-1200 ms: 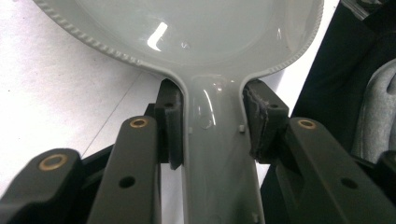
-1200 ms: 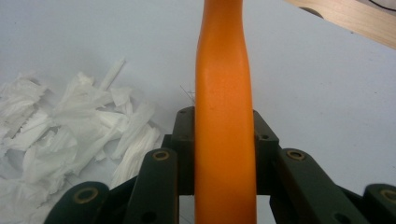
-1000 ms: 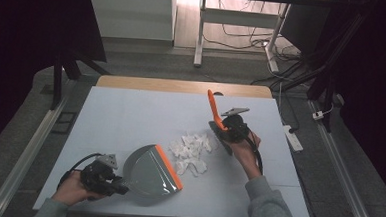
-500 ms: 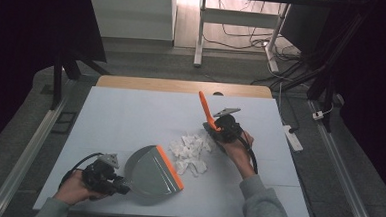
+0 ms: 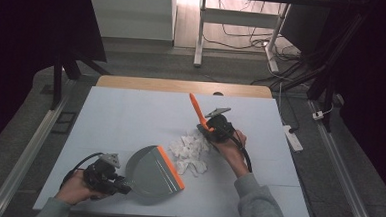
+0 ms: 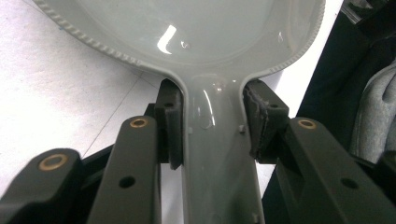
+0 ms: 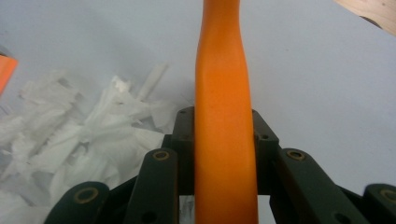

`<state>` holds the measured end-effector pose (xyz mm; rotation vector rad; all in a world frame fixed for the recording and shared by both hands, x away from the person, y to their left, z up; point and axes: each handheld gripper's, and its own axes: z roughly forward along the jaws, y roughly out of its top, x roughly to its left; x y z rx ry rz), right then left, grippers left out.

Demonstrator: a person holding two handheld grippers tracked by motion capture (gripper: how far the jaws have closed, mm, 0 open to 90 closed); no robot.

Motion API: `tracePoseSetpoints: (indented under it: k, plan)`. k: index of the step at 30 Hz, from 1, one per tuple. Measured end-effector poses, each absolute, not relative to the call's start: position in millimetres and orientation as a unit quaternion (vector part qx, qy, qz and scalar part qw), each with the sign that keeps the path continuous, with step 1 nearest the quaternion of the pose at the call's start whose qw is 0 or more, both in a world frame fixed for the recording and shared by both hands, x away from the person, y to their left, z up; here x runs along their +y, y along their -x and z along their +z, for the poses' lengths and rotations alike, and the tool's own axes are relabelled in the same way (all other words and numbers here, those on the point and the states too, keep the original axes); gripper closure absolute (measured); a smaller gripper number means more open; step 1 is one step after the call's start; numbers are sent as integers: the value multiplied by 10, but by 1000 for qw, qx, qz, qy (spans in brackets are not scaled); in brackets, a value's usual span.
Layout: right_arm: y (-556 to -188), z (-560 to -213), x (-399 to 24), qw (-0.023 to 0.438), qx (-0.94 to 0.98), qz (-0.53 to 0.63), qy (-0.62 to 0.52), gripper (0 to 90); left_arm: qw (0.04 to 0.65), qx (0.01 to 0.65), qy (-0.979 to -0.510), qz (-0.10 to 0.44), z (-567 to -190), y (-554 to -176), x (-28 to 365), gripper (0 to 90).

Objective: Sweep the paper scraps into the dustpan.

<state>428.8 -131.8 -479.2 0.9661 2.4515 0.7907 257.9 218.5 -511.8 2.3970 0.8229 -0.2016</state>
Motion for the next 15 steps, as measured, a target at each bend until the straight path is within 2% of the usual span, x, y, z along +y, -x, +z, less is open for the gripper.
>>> tracePoseSetpoints:
  k: [15]
  plan:
    - [-4181,-4834,-1076,186,885,286,-316,706,297,311,-900,-76,-5129,-2594,2171,616]
